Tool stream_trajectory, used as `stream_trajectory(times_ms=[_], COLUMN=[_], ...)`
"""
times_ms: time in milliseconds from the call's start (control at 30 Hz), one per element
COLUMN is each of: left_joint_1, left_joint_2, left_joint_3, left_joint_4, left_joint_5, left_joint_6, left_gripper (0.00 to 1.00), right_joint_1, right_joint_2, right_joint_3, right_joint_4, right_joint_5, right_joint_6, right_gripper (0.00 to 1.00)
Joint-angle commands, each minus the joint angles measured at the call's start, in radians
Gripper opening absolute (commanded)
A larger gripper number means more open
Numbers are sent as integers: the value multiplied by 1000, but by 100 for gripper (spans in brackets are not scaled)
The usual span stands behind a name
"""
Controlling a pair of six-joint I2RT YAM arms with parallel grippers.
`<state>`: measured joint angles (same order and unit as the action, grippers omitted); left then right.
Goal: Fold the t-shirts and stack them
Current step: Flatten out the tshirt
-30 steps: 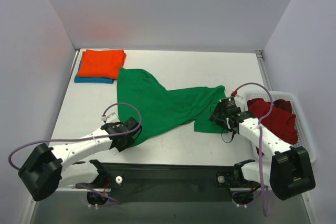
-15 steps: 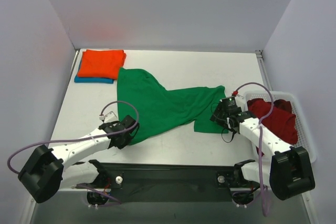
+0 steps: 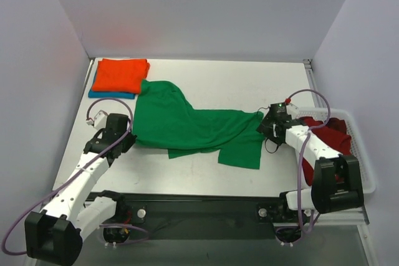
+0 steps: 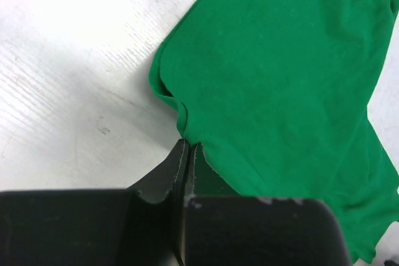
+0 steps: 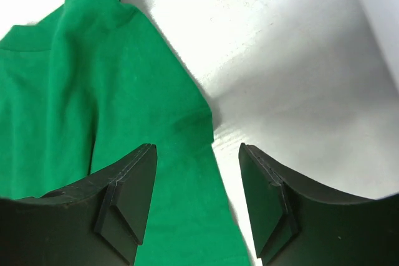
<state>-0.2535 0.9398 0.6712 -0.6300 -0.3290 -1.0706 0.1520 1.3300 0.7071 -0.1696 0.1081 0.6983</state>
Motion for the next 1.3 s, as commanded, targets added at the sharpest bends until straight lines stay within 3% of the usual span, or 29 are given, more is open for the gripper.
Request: stream_trajectory(times_ms=[0, 233, 333, 533, 633, 767, 967, 1267], left_joint_1=[16, 17, 19, 25, 34, 49, 80, 92], left_joint_2=[19, 8, 1, 1, -4, -24, -6, 65], left_joint_3=[39, 24, 25, 54, 96, 175, 421, 815], left_joint_4=[49, 70, 72, 79, 67, 50, 10, 19], left_joint_5=[64, 97, 99, 111, 111, 111, 104, 96], left_joint_6=[70, 83, 92, 116, 130, 149, 182, 210], left_gripper=[0, 0, 0, 0, 0, 0, 0, 0], right_joint_1=[0, -2, -2, -2, -2, 3, -2, -5], right_joint_2=[50, 135, 152, 161, 98, -99, -333, -410], right_joint_3=[28, 14, 5, 6, 31, 95, 271, 654], right_joint_4=[22, 97, 137, 182, 127, -16, -158, -281], right_joint_5=[19, 27, 30, 35, 16, -13, -56, -68], right_joint_6=[1, 24, 30, 38, 43, 33, 23, 4], right_gripper=[55, 49, 42, 1, 0, 0, 0, 0])
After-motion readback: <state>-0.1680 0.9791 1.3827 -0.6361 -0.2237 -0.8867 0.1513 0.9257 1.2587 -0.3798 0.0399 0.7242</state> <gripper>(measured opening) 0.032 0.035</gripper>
